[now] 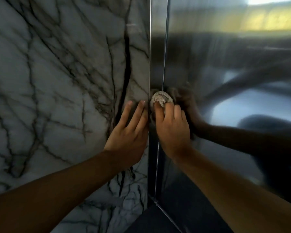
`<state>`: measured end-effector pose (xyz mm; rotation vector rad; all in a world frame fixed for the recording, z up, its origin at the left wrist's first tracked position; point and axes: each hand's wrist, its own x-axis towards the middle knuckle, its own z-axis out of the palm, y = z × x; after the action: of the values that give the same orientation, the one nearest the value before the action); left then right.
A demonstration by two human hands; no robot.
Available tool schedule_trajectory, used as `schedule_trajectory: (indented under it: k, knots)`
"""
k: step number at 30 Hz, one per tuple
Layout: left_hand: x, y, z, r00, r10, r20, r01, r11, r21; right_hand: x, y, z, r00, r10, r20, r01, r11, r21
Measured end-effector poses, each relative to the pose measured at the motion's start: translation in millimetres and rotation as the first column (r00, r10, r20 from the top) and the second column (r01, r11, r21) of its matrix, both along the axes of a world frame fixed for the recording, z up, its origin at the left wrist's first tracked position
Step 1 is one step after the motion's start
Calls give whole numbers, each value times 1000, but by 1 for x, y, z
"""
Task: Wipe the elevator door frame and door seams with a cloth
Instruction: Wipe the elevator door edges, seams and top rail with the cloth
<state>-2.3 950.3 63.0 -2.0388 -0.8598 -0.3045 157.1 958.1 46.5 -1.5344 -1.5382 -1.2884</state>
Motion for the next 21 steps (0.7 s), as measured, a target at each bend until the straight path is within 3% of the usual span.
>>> schedule_trajectory:
  k: [11,15,21]
  knots:
    - [-2,-3,-90,997,11,-77,-17,996,-88,-5,-18,-126,994,23,-109,-48,972,-232]
    - [-5,-8,-130,992,14,-123,-28,994,-106,-8,-28,-189,987,34,-160,-99,900,-425]
    - [-8,-14,-181,984,-1,-179,-30,985,-172,-21,-35,-254,968,-98,-232,-60,804,-591]
